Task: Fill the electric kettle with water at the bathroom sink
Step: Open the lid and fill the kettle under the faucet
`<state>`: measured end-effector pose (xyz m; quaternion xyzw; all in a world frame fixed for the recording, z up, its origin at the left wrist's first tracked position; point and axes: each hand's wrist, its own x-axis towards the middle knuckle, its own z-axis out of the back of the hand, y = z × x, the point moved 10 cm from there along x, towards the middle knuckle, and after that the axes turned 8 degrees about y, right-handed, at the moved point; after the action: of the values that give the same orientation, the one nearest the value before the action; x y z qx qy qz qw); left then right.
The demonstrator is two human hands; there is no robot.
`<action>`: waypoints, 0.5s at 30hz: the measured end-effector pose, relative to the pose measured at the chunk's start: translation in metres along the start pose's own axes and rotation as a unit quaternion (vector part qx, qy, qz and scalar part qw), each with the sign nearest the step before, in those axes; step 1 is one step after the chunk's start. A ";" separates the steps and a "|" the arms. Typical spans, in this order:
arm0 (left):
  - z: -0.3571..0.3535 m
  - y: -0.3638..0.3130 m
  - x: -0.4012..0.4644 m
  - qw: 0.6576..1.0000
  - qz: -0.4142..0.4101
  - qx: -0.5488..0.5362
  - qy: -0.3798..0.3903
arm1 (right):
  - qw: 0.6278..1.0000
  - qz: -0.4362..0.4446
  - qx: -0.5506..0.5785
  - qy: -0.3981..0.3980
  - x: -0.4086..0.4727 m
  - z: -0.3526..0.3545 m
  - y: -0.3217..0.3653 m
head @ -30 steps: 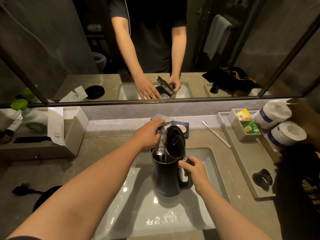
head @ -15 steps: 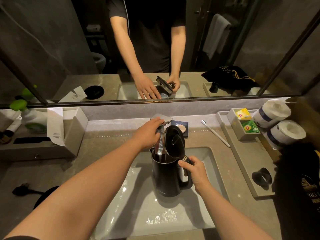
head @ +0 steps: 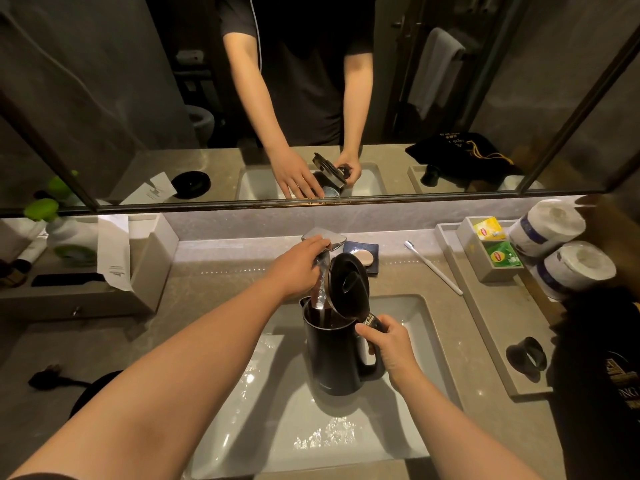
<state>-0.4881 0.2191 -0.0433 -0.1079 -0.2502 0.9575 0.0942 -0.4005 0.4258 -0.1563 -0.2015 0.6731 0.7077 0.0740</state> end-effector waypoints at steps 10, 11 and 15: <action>0.000 0.001 0.000 1.000 0.000 -0.004 0.000 | 1.000 -0.007 -0.009 0.000 -0.003 -0.004 0.002; 0.000 0.001 0.001 1.000 -0.003 -0.004 -0.001 | 1.000 -0.006 -0.010 0.000 -0.003 -0.005 0.002; -0.001 0.002 0.001 1.000 0.002 -0.007 0.002 | 1.000 -0.001 -0.007 -0.002 -0.005 -0.005 0.004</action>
<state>-0.4891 0.2177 -0.0451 -0.1108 -0.2560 0.9559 0.0920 -0.3967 0.4218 -0.1511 -0.2010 0.6676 0.7130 0.0743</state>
